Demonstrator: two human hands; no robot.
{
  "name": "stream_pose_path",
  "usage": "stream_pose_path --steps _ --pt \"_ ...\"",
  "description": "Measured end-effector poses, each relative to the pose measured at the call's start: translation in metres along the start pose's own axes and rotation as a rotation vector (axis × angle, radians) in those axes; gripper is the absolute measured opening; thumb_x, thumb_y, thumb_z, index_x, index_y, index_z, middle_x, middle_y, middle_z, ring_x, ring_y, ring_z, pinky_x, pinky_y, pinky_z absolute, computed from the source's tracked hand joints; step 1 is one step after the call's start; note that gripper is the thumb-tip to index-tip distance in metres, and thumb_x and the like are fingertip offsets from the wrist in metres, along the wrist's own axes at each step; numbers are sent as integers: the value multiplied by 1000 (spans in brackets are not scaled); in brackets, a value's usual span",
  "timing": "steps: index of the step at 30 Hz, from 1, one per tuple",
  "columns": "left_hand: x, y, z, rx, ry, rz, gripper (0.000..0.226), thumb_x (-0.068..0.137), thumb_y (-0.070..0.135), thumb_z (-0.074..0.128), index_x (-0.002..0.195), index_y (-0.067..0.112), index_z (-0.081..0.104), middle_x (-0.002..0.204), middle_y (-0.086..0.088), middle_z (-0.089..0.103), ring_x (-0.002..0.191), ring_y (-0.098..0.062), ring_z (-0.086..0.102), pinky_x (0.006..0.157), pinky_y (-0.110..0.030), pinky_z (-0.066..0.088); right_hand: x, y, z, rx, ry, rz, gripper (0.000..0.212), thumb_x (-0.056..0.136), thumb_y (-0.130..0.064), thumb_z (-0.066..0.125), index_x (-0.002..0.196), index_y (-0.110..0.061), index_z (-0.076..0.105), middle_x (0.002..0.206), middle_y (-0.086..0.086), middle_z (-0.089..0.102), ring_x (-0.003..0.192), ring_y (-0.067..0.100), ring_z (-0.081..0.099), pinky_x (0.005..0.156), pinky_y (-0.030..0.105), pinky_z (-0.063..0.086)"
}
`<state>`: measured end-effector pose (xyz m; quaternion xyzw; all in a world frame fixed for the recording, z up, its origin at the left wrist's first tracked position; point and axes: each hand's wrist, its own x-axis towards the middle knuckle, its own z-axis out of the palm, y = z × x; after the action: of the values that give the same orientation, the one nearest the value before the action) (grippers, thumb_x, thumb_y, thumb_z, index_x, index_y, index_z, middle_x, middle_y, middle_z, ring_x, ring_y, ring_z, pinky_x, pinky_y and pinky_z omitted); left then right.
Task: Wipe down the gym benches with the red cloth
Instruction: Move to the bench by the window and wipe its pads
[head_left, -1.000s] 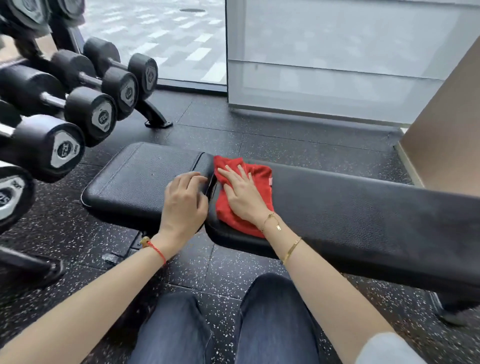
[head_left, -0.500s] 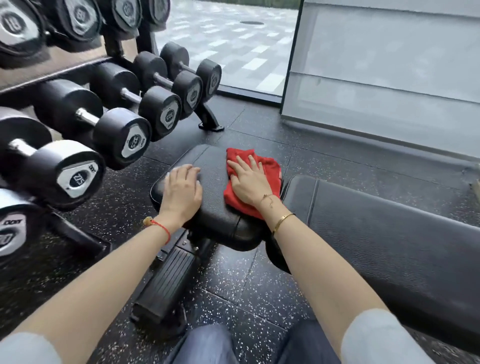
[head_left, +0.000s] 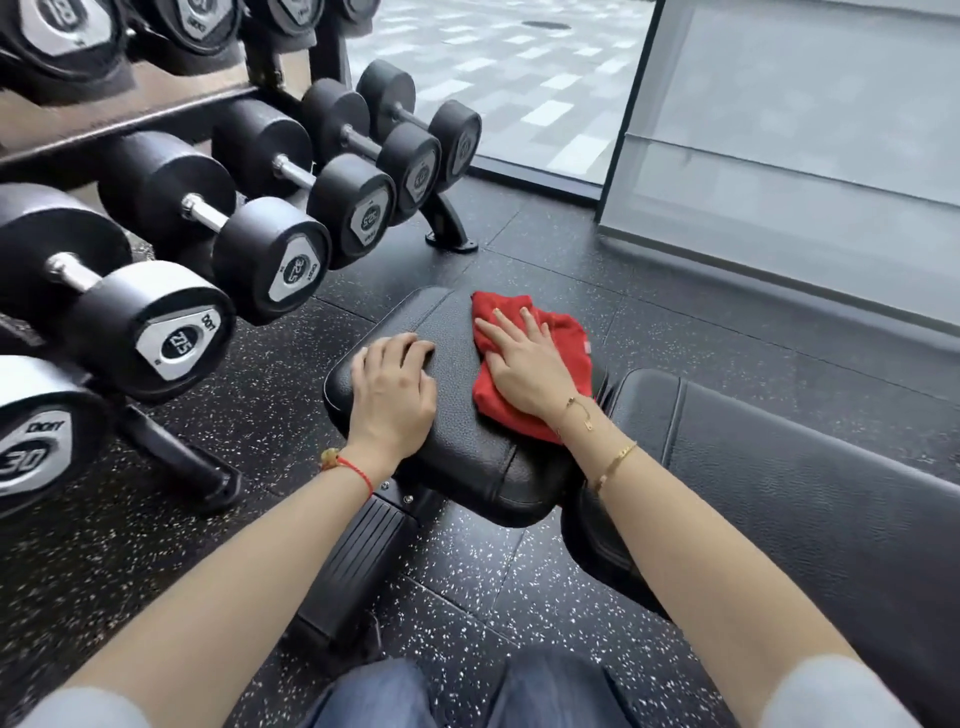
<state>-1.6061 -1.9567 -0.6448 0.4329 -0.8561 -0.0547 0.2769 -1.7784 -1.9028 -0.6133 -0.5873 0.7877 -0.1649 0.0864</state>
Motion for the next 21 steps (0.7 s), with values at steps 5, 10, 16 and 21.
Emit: stream_pose_path --steps 5,10,16,21 --pt "1 -1 -2 -2 -8 -8 45 87 27 35 121 17 63 131 -2 58 124 -26 49 110 -47 31 -12 -9 8 -9 -34 -151 52 100 -28 37 151 -32 28 162 -6 16 151 25 1 122 43 -2" --pt "0 -2 -3 -6 -9 -8 42 89 24 39 124 17 62 133 -1 58 127 -24 47 112 -46 30 -56 9 10 31 -12 -278 52 98 -26 41 149 -34 32 160 -9 21 151 23 4 122 40 0" --pt "-4 -1 -3 56 24 -43 41 91 26 37 123 15 61 131 -3 58 125 -26 48 110 -46 31 1 -1 7 -25 9 -68 50 101 -29 35 150 -30 29 162 -3 18 150 29 2 122 47 0" --pt "-6 0 -3 169 23 -124 41 92 29 36 125 17 56 130 -3 56 125 -26 48 110 -47 32 21 -30 13 -39 -44 -142 53 99 -26 34 151 -28 26 162 -1 15 150 31 1 121 49 0"
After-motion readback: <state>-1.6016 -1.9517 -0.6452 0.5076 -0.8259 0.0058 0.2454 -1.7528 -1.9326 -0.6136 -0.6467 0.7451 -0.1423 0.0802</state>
